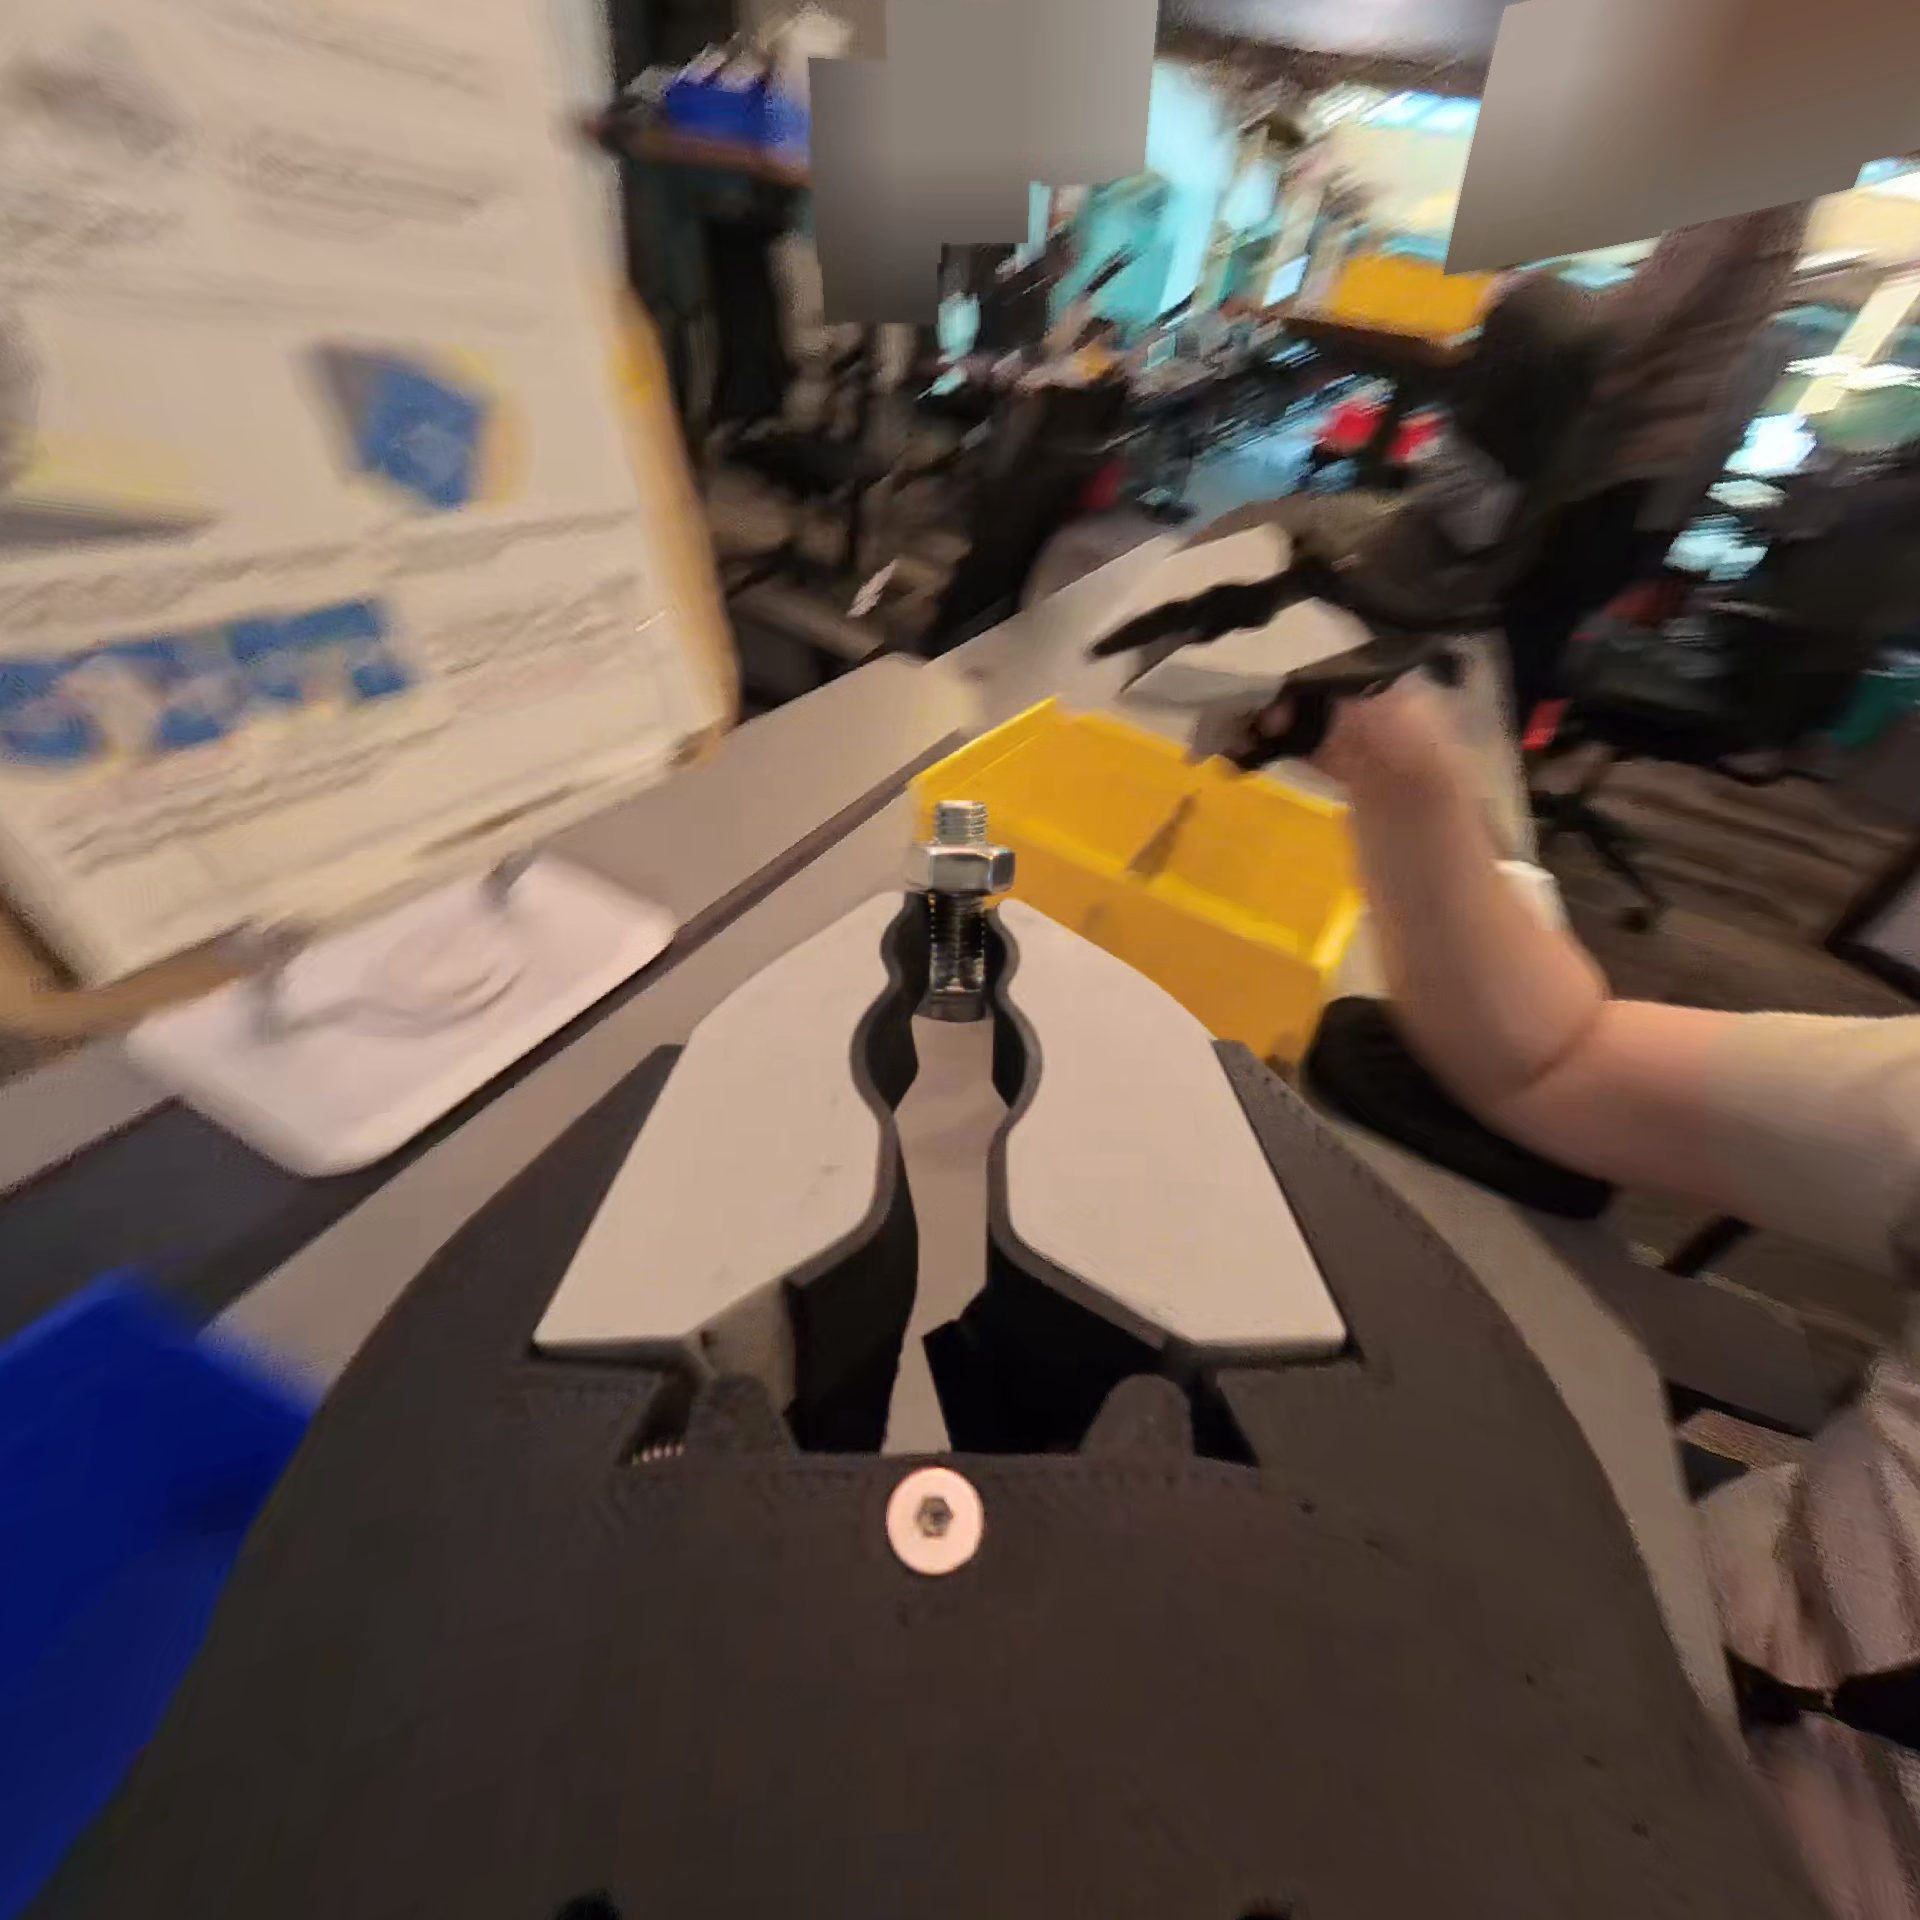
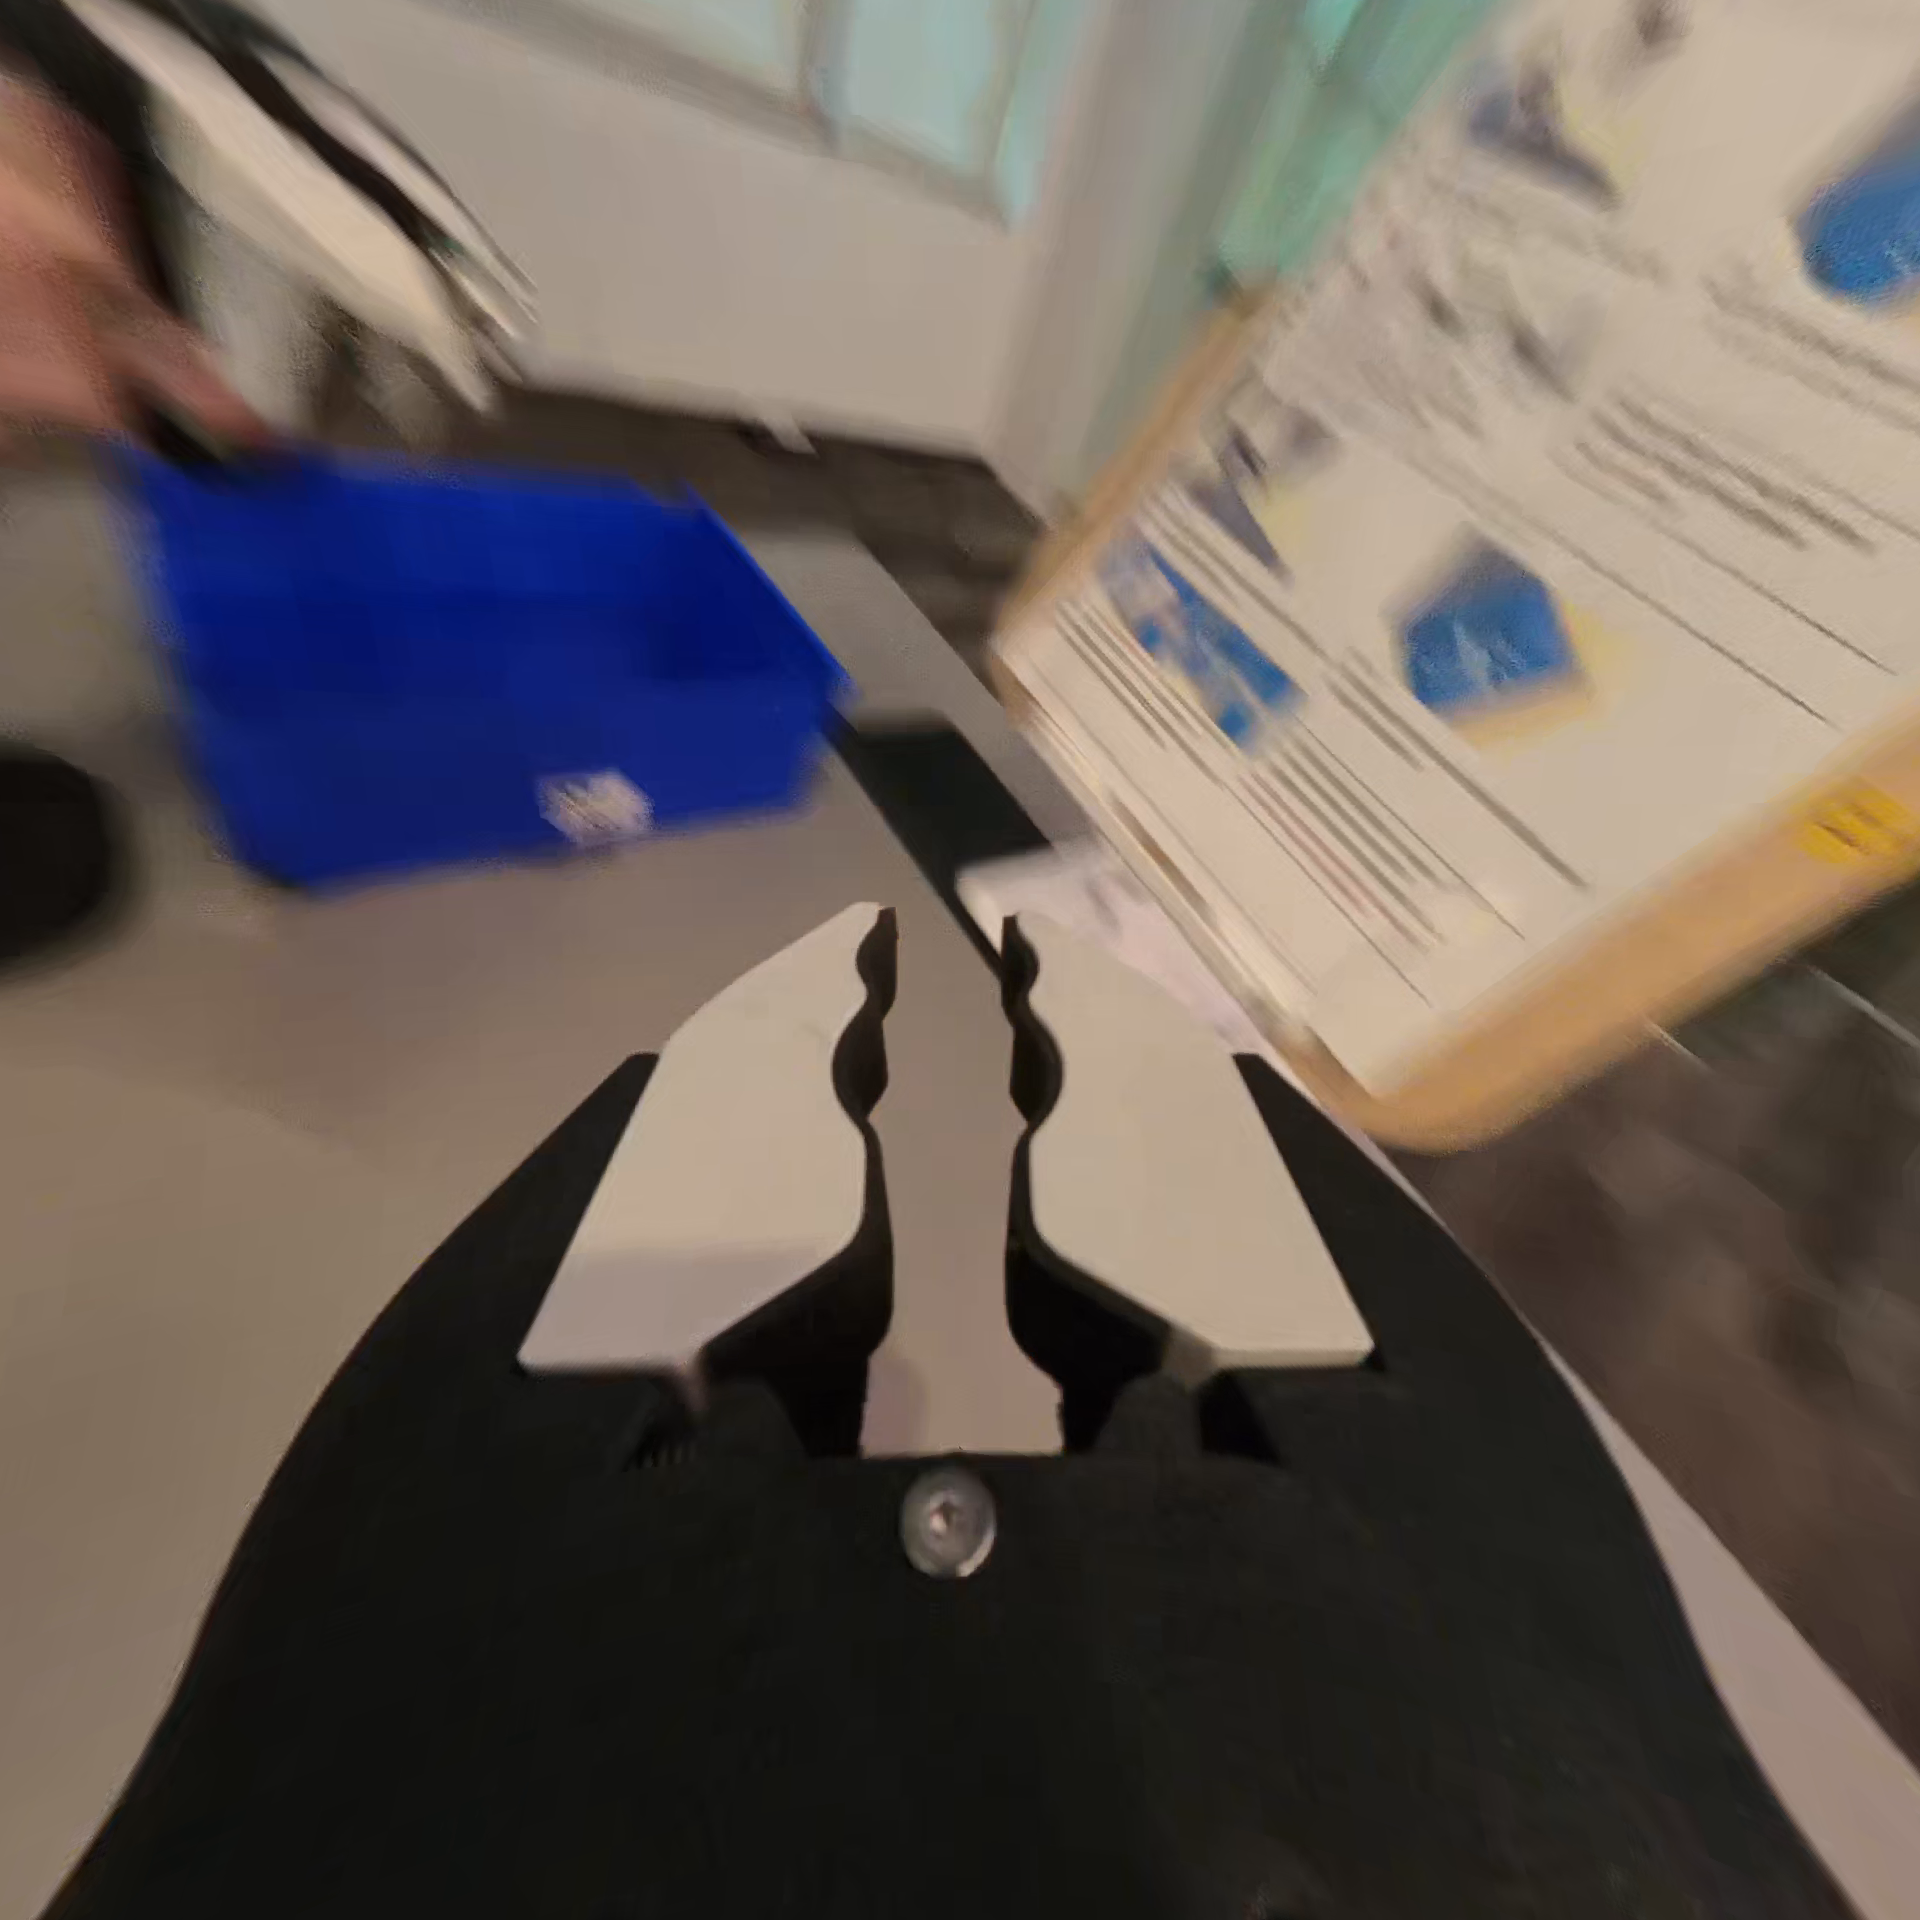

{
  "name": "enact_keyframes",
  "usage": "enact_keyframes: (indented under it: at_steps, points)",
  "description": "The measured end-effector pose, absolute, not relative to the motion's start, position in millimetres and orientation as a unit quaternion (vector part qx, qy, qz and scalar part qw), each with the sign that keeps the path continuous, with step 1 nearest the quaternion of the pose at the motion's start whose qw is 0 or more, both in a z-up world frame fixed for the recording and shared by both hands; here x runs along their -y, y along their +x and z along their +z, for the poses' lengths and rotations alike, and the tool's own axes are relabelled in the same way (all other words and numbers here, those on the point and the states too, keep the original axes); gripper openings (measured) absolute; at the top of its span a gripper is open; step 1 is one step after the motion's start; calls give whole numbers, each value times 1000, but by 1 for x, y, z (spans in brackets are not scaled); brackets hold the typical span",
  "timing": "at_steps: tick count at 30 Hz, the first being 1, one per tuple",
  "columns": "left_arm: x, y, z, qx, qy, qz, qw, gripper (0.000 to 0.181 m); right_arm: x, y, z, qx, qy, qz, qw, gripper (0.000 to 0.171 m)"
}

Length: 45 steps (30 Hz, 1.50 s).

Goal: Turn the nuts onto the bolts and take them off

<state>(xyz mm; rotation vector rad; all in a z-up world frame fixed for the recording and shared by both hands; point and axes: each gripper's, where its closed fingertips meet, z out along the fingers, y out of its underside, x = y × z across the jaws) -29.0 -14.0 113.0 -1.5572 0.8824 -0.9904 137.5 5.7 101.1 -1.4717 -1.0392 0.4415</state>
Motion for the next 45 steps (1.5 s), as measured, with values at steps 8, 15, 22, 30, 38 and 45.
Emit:
enact_keyframes:
  at_steps: [8, 15, 22, 30, 38, 45]
  points:
    - [84, 61, 125, -433, -556, -496, 508, 9, 83, 55, 139, 444, -511, 472, 565, 43]
    - [108, 71, 136, -438, -518, -546, 491, 9, 93, 58, 144, 437, -477, 576, 500, 38]
    - [111, 68, 137, -451, -517, -537, 491, 10, 94, 67, 153, 428, -456, 601, 498, 28]
    - [118, 76, 129, -465, -521, -543, 466, 10, 110, 58, 150, 463, -454, 566, 508, 17]
    - [115, 73, 124, -464, -548, -539, 440, 44, 106, 58, 143, 483, -471, 534, 509, 10]
    - [117, 80, 103, -494, -568, -520, 403, 65, 113, 58, 142, 504, -457, 525, 511, 10]
